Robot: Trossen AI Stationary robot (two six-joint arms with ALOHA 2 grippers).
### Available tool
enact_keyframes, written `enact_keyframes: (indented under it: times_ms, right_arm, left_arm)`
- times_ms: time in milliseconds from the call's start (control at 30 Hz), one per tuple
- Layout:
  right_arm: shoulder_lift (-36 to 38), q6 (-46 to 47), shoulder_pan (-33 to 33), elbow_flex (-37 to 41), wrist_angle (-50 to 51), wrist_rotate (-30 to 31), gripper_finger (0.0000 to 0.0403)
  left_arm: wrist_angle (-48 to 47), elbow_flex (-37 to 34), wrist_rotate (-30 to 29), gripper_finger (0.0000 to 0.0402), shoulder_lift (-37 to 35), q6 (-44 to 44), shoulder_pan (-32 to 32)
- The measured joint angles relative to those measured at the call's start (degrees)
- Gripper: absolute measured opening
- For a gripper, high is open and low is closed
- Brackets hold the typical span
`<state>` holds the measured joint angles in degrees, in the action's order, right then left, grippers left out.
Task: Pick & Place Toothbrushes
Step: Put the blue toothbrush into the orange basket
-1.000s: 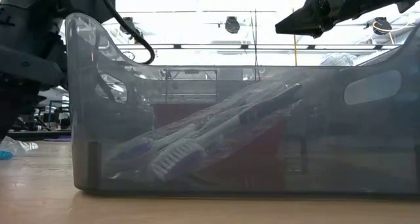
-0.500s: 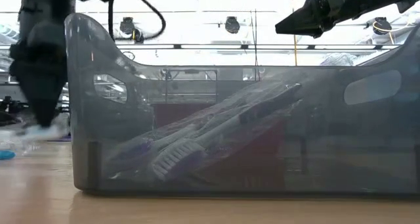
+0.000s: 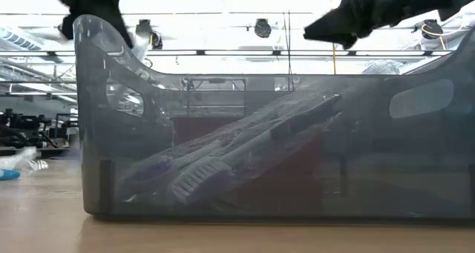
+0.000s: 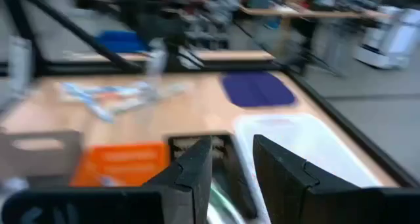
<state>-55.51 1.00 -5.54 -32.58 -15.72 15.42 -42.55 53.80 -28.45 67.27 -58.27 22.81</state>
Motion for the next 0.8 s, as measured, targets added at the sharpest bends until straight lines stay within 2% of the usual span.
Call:
enact_keyframes:
  times_ms: [167, 433, 567, 633, 800]
  right_arm:
    - [-6.8, -0.2, 0.0, 0.0, -11.8, -6.4, 0.0102]
    - [-16.2, -1.4, 1.0, 0.0, -28.1, -8.3, 0.0102]
    - [-20.3, -2.3, 1.4, -1.1, -33.4, -10.5, 0.0102]
    - [-22.2, -1.7, 1.5, -2.6, -33.7, -12.6, 0.0102]
    - [-27.0, -1.8, 1.6, -6.8, -33.8, -12.9, 0.0102]
  left_arm:
    - [11.3, 0.0, -5.9, 0.0001, -3.8, 13.3, 0.5]
    - [28.8, 0.0, -7.7, 0.0000, -4.3, 32.8, 0.2]
    - [33.6, 0.0, -7.7, 0.0000, -4.3, 38.4, -1.0]
    - [35.1, 0.0, -7.6, 0.0000, -4.3, 39.9, -1.9]
    - [36.9, 0.0, -5.7, 0.0000, -4.3, 41.7, -4.1]
